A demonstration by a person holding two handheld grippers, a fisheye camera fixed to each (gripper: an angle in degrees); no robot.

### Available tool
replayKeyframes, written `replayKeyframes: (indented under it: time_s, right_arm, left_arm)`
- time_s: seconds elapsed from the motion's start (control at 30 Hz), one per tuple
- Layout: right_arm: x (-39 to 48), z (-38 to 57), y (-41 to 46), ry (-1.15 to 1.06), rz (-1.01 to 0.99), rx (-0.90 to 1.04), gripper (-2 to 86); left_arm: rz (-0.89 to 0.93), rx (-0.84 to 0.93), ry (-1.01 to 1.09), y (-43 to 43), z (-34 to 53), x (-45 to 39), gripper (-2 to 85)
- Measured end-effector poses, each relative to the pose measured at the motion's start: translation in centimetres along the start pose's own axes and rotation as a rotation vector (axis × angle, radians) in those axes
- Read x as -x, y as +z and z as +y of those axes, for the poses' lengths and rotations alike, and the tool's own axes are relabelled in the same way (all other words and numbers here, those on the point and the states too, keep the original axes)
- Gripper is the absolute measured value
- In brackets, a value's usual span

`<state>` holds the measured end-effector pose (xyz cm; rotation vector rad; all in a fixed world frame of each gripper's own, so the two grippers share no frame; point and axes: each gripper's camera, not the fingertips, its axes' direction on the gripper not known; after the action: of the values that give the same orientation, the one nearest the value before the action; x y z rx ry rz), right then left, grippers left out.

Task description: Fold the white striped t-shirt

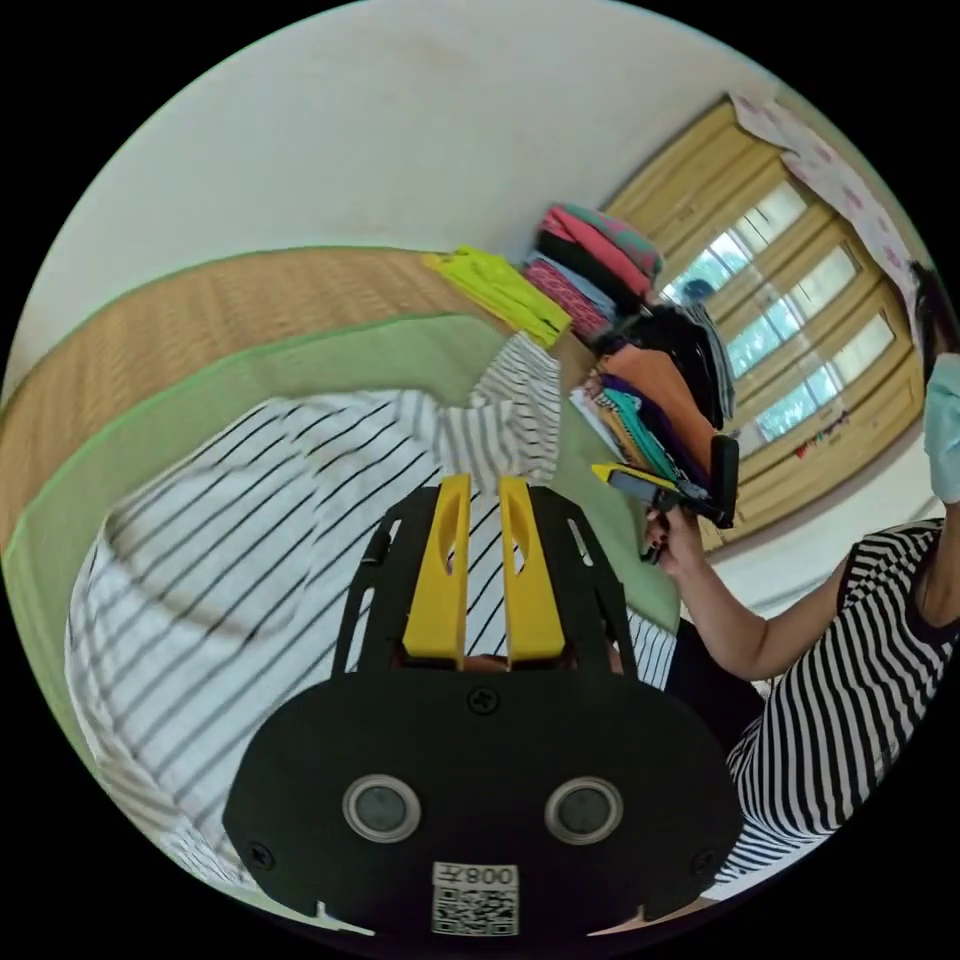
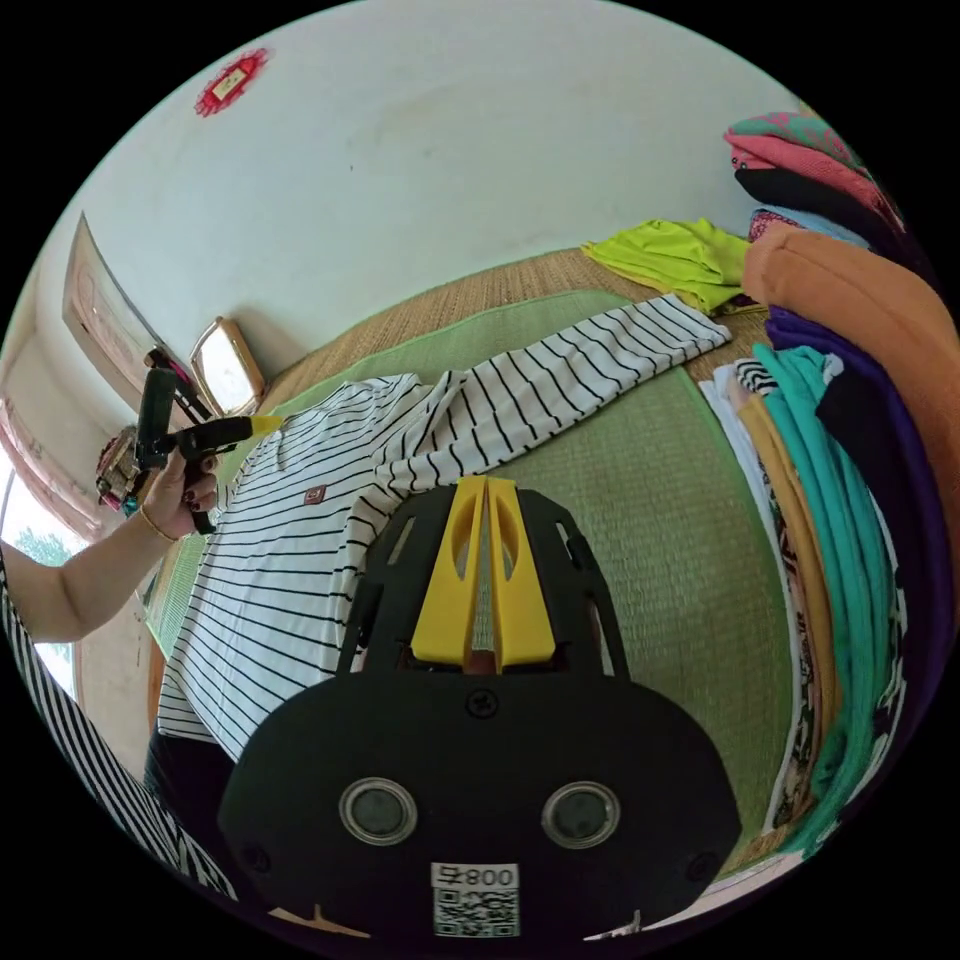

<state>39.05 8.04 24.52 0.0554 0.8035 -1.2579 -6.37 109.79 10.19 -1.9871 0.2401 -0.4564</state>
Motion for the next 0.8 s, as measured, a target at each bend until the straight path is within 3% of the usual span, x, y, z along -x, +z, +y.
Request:
replayKeyframes:
  time_s: [0.2, 0.37, 0.8]
  right_arm:
    - [-4.3, -0.3, -3.9, 0.059, 0.011, -0.07, 1.8]
    - [-8.6, -1.1, -6.4, 0.131, -0.085, -0.122, 2.4]
    - [-14.0, -1.3, -8.9, 0.184, -0.339, -0.154, 3.1]
  left_arm:
    - [0.068, 0.124, 0.205, 12.5, -13.2, -5.8, 6.2]
    - [-0.032, 0.23, 0.283, 23.1, -22.2, -9.6, 8.4]
    - [-0.324, 0.369, 0.379, 36.0, -28.8, -15.0, 5.6]
